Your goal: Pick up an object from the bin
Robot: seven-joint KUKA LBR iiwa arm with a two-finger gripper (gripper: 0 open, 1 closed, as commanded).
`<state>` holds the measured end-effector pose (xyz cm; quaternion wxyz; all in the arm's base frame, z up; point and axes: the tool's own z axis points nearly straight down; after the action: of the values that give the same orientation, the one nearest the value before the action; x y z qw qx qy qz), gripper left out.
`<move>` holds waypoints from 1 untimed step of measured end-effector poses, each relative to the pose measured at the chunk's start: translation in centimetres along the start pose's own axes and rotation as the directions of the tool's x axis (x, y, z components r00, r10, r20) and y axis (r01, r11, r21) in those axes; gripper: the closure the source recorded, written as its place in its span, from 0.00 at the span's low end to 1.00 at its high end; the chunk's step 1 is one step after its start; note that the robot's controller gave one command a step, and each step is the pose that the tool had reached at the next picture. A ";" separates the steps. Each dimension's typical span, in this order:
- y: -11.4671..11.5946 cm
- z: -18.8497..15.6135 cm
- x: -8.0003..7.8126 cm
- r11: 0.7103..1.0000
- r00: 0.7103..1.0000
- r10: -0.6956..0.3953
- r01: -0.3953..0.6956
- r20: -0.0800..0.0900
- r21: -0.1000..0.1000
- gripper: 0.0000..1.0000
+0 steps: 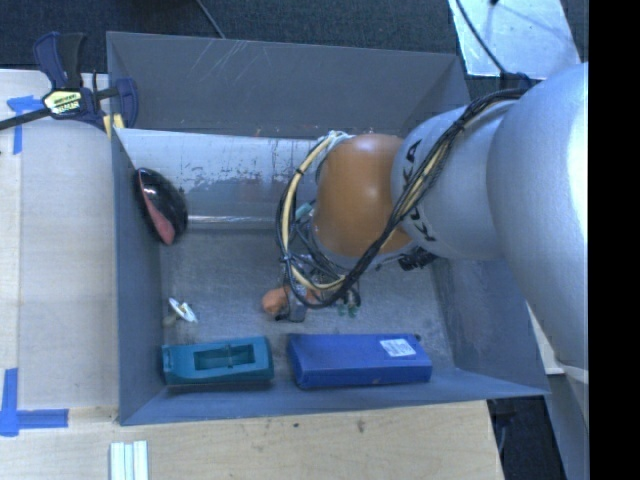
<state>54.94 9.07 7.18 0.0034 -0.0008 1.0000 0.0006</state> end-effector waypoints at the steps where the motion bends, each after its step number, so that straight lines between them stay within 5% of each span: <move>1: 0.0 0.0 0.0 1.000 1.000 0.000 0.000 0.000 0.000 1.00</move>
Offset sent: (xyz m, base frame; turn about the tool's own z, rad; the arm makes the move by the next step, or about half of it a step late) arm -0.0008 0.0025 0.1449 0.0324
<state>54.94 9.07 7.18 0.0034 -0.0006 1.0000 0.0006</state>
